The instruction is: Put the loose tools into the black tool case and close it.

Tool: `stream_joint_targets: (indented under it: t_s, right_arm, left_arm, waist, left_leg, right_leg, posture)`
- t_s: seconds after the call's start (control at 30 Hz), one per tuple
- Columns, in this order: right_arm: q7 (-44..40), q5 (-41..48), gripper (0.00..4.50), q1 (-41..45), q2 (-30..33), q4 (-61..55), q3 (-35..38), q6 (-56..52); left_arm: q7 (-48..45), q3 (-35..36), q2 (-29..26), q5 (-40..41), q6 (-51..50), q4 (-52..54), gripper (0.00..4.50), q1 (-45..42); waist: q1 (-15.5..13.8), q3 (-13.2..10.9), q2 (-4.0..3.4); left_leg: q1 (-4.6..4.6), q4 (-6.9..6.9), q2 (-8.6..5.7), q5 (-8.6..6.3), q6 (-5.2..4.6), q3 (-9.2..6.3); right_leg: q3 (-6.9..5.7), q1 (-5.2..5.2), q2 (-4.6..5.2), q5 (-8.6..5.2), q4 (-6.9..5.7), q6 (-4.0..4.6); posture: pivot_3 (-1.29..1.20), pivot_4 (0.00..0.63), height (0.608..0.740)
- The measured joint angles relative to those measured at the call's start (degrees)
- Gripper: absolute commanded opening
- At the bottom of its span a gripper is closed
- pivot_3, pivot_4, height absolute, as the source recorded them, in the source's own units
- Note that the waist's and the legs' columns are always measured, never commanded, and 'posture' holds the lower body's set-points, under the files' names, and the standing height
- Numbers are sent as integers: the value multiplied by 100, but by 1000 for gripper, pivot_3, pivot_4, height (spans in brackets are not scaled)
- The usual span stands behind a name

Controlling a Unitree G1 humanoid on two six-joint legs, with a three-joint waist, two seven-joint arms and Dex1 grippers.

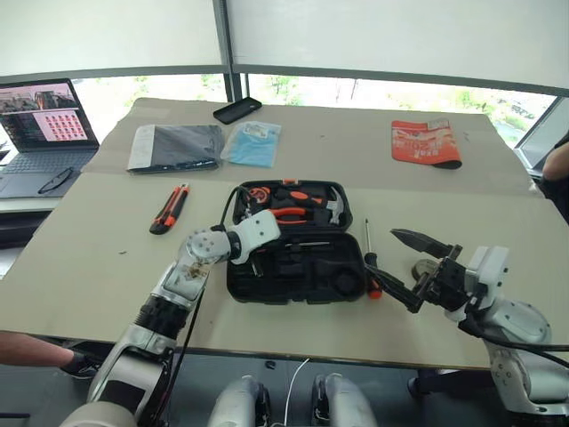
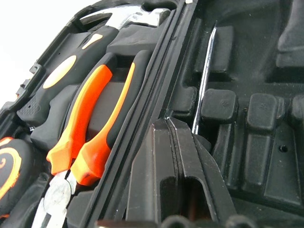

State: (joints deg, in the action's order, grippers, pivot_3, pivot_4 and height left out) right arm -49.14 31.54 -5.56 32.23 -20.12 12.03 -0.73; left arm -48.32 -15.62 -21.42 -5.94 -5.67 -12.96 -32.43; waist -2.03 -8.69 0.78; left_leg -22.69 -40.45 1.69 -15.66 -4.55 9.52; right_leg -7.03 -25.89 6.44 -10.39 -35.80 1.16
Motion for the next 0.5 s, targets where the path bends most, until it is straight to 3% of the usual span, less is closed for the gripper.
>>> stream_joint_targets:
  t_s: [0.03, 0.13, 0.23, 0.4, 0.5]
  right_arm:
    - [41, -14, 4500, -34, 0, -5, 0, -32]
    - [265, -40, 4500, -271, 34, -133, 119, -237]
    - [520, -24, 4500, -738, 159, -275, 520, -531]
    - [408, 8, 4500, -1800, 226, -358, 1286, -533]
    - [216, -106, 4500, -2397, 113, -212, 1544, -302]
  left_arm:
    - [8, 26, 6, 41, 59, -1, 33, 46]
    - [-222, 386, 87, 687, 104, 54, 648, 305]
    - [-650, 883, 18, 1568, -19, 213, 1734, 547]
    - [-1404, 1887, -791, 2530, 305, 608, 3661, 791]
    - [-1894, 1989, -1068, 2882, 295, 801, 4451, 1453]
  waist:
    - [-7, 0, 0]
    - [-10, 0, 1]
    - [-5, -4, 6]
    - [37, 5, -10]
    - [74, 11, -20]
  left_leg:
    - [-1, 0, 0, 1, 3, 0]
    - [-14, 0, -1, 5, 12, 0]
    - [-27, -2, 1, 11, 21, 0]
    - [-11, 0, 10, -2, 15, -1]
    - [-10, 0, 9, -19, -10, 1]
  right_leg:
    - [0, -1, 1, -1, 0, -1]
    - [0, -12, 3, 0, 2, -1]
    - [-1, -26, 1, 0, -2, 0]
    - [1, -16, -9, -3, -1, -1]
    - [2, -17, -9, -4, -1, -2]
  posture:
    - [0, 150, 740]
    - [0, 150, 740]
    - [0, 150, 740]
    - [0, 150, 740]
    - [0, 150, 740]
